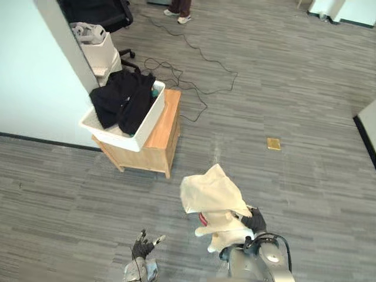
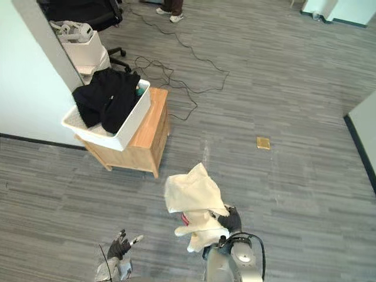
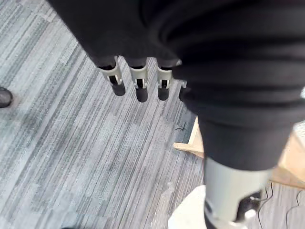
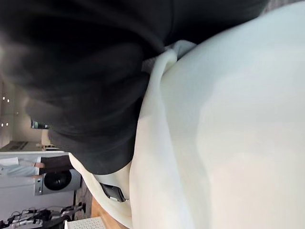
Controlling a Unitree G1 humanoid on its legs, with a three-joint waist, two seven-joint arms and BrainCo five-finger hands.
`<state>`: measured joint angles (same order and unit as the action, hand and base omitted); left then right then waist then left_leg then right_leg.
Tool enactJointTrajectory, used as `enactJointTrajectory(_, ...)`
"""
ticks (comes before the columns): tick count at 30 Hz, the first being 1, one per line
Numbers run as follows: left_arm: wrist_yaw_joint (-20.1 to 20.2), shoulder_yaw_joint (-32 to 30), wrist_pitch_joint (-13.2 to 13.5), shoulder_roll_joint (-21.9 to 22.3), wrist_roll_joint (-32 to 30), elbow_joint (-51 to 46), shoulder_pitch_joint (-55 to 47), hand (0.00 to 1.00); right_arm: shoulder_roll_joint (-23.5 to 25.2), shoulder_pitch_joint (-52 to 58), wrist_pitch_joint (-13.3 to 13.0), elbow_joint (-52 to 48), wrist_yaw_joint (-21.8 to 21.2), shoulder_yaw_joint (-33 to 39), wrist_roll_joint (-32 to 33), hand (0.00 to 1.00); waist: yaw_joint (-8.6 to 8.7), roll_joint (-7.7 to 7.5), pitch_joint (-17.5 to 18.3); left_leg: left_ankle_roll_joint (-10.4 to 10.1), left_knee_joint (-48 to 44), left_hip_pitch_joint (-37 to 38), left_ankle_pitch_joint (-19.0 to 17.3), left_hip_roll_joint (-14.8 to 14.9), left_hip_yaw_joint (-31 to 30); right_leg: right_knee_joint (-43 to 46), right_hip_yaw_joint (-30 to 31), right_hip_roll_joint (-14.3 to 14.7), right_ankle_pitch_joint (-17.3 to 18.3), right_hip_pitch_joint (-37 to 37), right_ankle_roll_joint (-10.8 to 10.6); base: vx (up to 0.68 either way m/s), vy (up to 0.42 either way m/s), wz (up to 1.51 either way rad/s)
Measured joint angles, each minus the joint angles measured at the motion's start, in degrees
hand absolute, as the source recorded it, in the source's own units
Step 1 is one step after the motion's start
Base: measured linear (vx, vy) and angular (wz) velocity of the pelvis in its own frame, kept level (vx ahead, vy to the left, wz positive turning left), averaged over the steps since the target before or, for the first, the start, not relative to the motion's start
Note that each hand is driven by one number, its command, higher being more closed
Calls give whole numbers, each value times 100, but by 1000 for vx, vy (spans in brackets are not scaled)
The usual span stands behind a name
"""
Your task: Tidy the bed and pick cloth on bed and put in laundry
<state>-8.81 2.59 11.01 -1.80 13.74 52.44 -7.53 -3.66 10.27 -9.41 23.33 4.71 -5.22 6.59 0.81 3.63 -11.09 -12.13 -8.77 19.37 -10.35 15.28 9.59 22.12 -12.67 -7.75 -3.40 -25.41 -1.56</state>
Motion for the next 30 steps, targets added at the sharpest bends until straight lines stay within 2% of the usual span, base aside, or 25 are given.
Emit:
enactJointTrajectory(1,-1,-59,6,92,-66,20,25,0,-4,55,11,4,-4,-2,0,100,19,13,-7,102,-789,-368,424,98,-117,227,-67,59,339,48,58,783,-678,-1)
enactJointTrajectory(2,1,-106,53,119,-91,-19,25,0,2,154,30,5,-10,-45,1,100,11,74,-22,323,-1915,-847,1151,322,-204,37,-102,196,514,409,155,582,-497,0)
enactJointTrajectory(3,1,-105,60,119,-91,-24,8,0,-19,159,48,7,-21,-73,1,100,-27,53,-59,385,-2551,-1119,1348,483,-228,-181,-133,309,548,661,206,574,-379,-15)
enactJointTrajectory(4,5,-107,77,89,-74,-105,-11,0,-53,253,56,4,-48,-81,6,100,-31,92,-102,446,-3868,-1569,1190,708,-192,-564,-136,500,587,1196,283,415,-214,-24)
enactJointTrajectory(5,5,-106,101,60,-35,-198,-38,0,-60,267,51,4,-67,-81,7,100,-55,55,-139,461,-4551,-1816,963,738,-76,-730,-104,577,647,1551,386,509,-265,-24)
enactJointTrajectory(7,9,-98,141,45,14,-297,-51,0,-78,339,47,11,-90,-81,9,100,-123,43,-149,496,-5098,-2311,582,638,147,-1040,8,691,784,2068,449,440,-212,-34)
enactJointTrajectory(9,18,-102,180,50,103,-420,-51,0,-88,302,54,18,-108,-108,8,100,-201,58,-161,459,-5034,-2916,332,389,271,-1372,102,792,834,2431,498,509,-134,-42)
enactJointTrajectory(10,16,-105,180,36,229,-525,-51,0,-86,245,79,18,-109,-158,6,100,-245,40,-194,519,-4603,-3307,98,174,557,-1556,181,818,880,2637,512,424,-52,-32)
enactJointTrajectory(11,16,-104,179,30,261,-550,-51,0,-84,247,81,18,-111,-160,6,100,-288,39,-197,546,-4305,-3400,32,71,706,-1626,205,813,910,2728,513,407,-6,-33)
enactJointTrajectory(13,7,-102,183,32,303,-600,-53,0,-88,230,89,21,-111,-163,5,100,-347,10,-207,645,-2740,-3512,8,-357,1414,-1892,206,781,1090,3144,431,442,56,-5)
enactJointTrajectory(14,6,-102,182,34,306,-597,-49,0,-89,212,89,21,-110,-164,5,100,-345,5,-205,653,-2291,-3504,19,-446,1662,-1958,175,777,1147,3254,402,387,79,11)
enactJointTrajectory(15,4,-102,178,43,305,-587,-46,0,-94,169,88,21,-109,-173,5,100,-349,-4,-195,715,-1597,-3444,87,-563,2080,-2015,146,779,1255,3354,343,518,123,8)
enactJointTrajectory(16,3,-105,168,61,305,-562,-45,0,-122,76,84,25,-103,-234,5,100,-364,16,-182,1129,-862,-3348,509,-626,2592,-1997,136,826,1474,3496,227,653,152,-1)
enactJointTrajectory(17,6,-179,163,-12,310,-550,16,0,-74,-39,89,173,-100,-301,5,100,-466,-201,-141,1552,-921,-3238,644,-758,2853,-1878,167,650,1645,3599,104,678,146,-3)
enactJointTrajectory(18,6,-293,178,-34,324,-562,7,0,-21,-20,80,170,-104,-387,5,100,-486,-396,-64,1728,-970,-3248,529,-860,2973,-1781,154,539,1684,3569,-10,481,80,5)
enactJointTrajectory(20,10,-482,160,-25,349,-566,20,0,59,-84,83,256,-114,-440,-6,100,-480,-555,-69,2059,-1174,-3097,313,-973,2953,-1129,113,349,1615,3552,-121,617,137,41)
enactJointTrajectory(22,10,-510,126,-35,348,-510,-3,0,110,-85,87,364,-117,-438,-9,100,-478,-562,-77,2099,-1080,-2594,225,-1110,2759,466,30,186,1296,3265,-711,603,181,64)
enactJointTrajectory(23,0,-476,86,-38,336,-510,-8,0,99,-15,80,359,-119,-436,-18,100,-434,-531,-79,2078,-868,-2308,210,-1188,2520,1577,70,85,880,2876,-1339,585,134,104)
enactJointTrajectory(24,-3,-377,59,-49,319,-495,-10,0,93,28,70,338,-126,-441,-25,100,-330,-524,-75,2012,-598,-1979,166,-1271,2128,2973,46,-56,916,2367,-1219,562,47,156)
enactJointTrajectory(25,1,-273,49,-70,283,-455,-10,0,102,40,75,332,-151,-439,-40,100,-275,-510,-84,1990,-354,-1617,155,-1367,1771,3769,-159,-272,1168,2040,-809,671,-14,155)
enactJointTrajectory(26,-1,-256,49,-66,266,-452,-17,0,99,70,79,332,-159,-431,-43,100,-245,-486,-98,1990,-284,-1444,155,-1390,1619,3893,-253,-345,1284,1943,-612,651,-99,150)
enactJointTrajectory(27,-6,-247,47,-60,237,-445,-58,0,97,105,79,328,-169,-431,-46,100,-224,-406,-139,1990,-158,-1128,155,-1380,1290,3788,-326,-374,1468,1763,-339,638,-180,137)
enactJointTrajectory(28,-6,-246,43,-62,234,-440,-112,0,101,107,78,289,-176,-440,-47,100,-165,-380,-136,1990,-104,-927,155,-1326,953,3410,-271,-392,1637,1516,-189,509,-210,129)
enactJointTrajectory(29,-5,-243,45,-61,233,-439,-125,0,100,109,78,261,-176,-440,-46,100,-147,-380,-133,1990,-107,-886,155,-1305,814,3182,-216,-385,1711,1418,-187,483,-277,142)
enactJointTrajectory(30,-4,-213,47,-54,230,-437,-139,0,74,89,70,221,-176,-423,-46,100,-120,-350,-132,1986,-154,-826,157,-1187,481,2184,95,-225,1755,1163,-197,369,-263,133)
